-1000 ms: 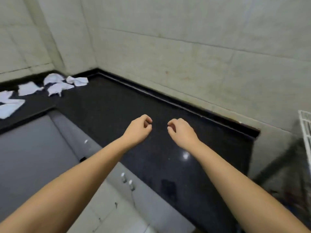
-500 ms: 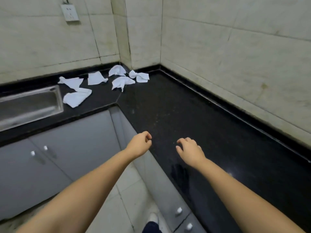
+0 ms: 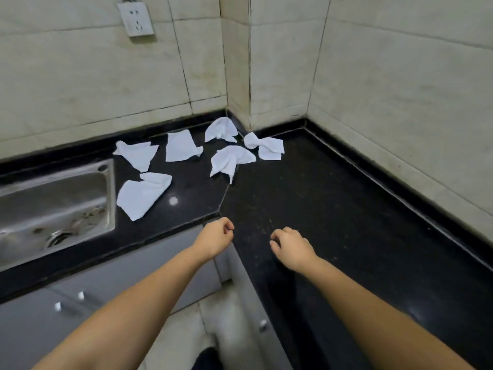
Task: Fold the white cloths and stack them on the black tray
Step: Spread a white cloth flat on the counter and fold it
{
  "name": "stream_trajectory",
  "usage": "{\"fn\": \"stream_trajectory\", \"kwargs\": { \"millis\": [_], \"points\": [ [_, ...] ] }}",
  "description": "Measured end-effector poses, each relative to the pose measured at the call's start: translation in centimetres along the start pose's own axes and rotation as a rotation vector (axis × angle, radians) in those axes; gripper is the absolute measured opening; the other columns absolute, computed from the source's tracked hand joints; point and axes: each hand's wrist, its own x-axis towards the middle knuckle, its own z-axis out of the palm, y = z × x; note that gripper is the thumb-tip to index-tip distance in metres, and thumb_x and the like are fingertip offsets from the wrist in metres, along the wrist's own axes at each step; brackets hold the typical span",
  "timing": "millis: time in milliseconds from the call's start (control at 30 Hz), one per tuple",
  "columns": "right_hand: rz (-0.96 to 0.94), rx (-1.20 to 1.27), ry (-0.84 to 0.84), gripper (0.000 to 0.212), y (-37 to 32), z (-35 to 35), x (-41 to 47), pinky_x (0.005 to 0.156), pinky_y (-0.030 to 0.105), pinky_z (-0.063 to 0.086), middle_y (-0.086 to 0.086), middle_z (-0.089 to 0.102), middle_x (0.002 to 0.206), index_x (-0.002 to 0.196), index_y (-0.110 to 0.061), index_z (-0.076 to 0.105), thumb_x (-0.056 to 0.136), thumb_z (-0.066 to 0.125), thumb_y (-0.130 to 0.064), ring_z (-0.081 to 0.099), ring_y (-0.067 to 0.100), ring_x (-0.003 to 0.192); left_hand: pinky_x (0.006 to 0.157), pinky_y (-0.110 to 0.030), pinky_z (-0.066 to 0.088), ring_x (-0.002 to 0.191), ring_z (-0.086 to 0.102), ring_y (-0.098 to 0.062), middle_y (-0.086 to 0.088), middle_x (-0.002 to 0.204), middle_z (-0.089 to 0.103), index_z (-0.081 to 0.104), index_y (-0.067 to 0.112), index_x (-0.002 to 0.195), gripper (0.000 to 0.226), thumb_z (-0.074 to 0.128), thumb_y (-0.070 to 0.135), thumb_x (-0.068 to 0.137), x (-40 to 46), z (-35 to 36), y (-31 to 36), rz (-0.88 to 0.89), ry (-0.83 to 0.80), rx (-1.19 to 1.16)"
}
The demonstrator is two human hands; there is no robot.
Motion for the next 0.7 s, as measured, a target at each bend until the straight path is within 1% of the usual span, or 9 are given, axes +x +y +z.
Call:
{"fn": "stream_trajectory", "kwargs": {
  "millis": [67,200,267,367,400,533,600,633,700],
  "points": [
    [0.01,0.031,-0.01,0.032,-1.3,0.3,3.9,0.095,0.038,0.042,0.005,0.052,0.124,0.123,-0.018,0.054,0.099,0.039,-0.034,0.05,0.024,0.115,0.074,-0.028,0.041,0.083,0.054,-0.019,-0.001,0.084,0.057,0.061,0.008,0.109,0.022,0.048,0.009,0.091,4.2,-0.8,-1.5,0.0,-0.011,0.002],
    [0.058,0.107,-0.004,0.03,-3.8,1.0,12.1,0.092,0.039,0.047,0.006,0.054,0.119,0.118,-0.016,0.058,0.097,0.043,-0.033,0.053,0.024,0.11,0.085,-0.037,0.049,0.094,0.061,-0.026,-0.004,0.091,0.063,0.06,0.012,0.103,0.018,0.048,0.011,0.09,13.3,-2.9,-4.3,0.03,-0.053,0.031],
    [0.107,0.135,-0.001,0.031,-5.3,1.0,16.2,0.091,0.04,0.047,0.007,0.055,0.119,0.117,-0.015,0.058,0.097,0.044,-0.033,0.054,0.025,0.109,0.085,-0.039,0.049,0.093,0.06,-0.026,-0.007,0.095,0.063,0.057,0.012,0.102,0.015,0.047,0.012,0.09,17.9,-4.3,-5.7,0.031,-0.063,0.056],
    [0.217,0.143,0.016,0.035,-7.6,0.8,21.3,0.092,0.04,0.043,0.006,0.055,0.122,0.123,-0.015,0.054,0.096,0.044,-0.037,0.053,0.025,0.113,0.078,-0.04,0.049,0.09,0.058,-0.025,-0.008,0.099,0.06,0.05,0.012,0.102,0.012,0.048,0.017,0.091,23.3,-5.9,-7.3,0.036,-0.067,0.125],
    [0.253,0.154,0.033,0.037,-8.3,0.7,22.9,0.093,0.04,0.041,0.006,0.055,0.123,0.124,-0.015,0.052,0.096,0.045,-0.038,0.052,0.025,0.115,0.077,-0.04,0.049,0.091,0.056,-0.025,-0.008,0.102,0.057,0.048,0.012,0.103,0.014,0.05,0.019,0.091,24.9,-6.2,-7.7,0.047,-0.058,0.153],
    [0.362,0.199,0.058,0.044,-10.5,1.3,27.8,0.095,0.041,0.038,0.005,0.052,0.126,0.127,-0.015,0.045,0.094,0.048,-0.044,0.048,0.025,0.119,0.08,-0.037,0.047,0.108,0.048,-0.025,-0.008,0.116,0.047,0.042,0.012,0.114,0.03,0.054,0.028,0.091,28.9,-6.2,-9.1,0.11,-0.036,0.305],
    [0.385,0.206,0.077,0.037,-10.9,1.8,29.3,0.091,0.039,0.04,0.005,0.054,0.121,0.121,-0.015,0.048,0.094,0.049,-0.041,0.05,0.025,0.115,0.083,-0.034,0.046,0.111,0.046,-0.024,-0.007,0.119,0.045,0.042,0.012,0.118,0.035,0.053,0.032,0.092,29.9,-5.5,-9.9,0.159,-0.046,0.393],
    [0.394,0.231,0.098,0.03,-10.9,2.0,29.8,0.087,0.037,0.041,0.006,0.056,0.115,0.114,-0.014,0.052,0.095,0.049,-0.037,0.053,0.024,0.109,0.084,-0.033,0.045,0.111,0.046,-0.023,-0.006,0.12,0.045,0.042,0.013,0.12,0.035,0.052,0.033,0.092,30.3,-5.2,-10.3,0.183,-0.048,0.437],
    [0.409,0.362,0.167,0.023,-10.3,1.9,30.0,0.072,0.031,0.042,0.009,0.059,0.102,0.098,-0.009,0.057,0.096,0.049,-0.03,0.056,0.023,0.091,0.084,-0.032,0.043,0.11,0.046,-0.022,-0.005,0.119,0.047,0.047,0.013,0.118,0.03,0.048,0.032,0.094,30.8,-4.9,-10.8,0.232,-0.04,0.471]
  ]
}}
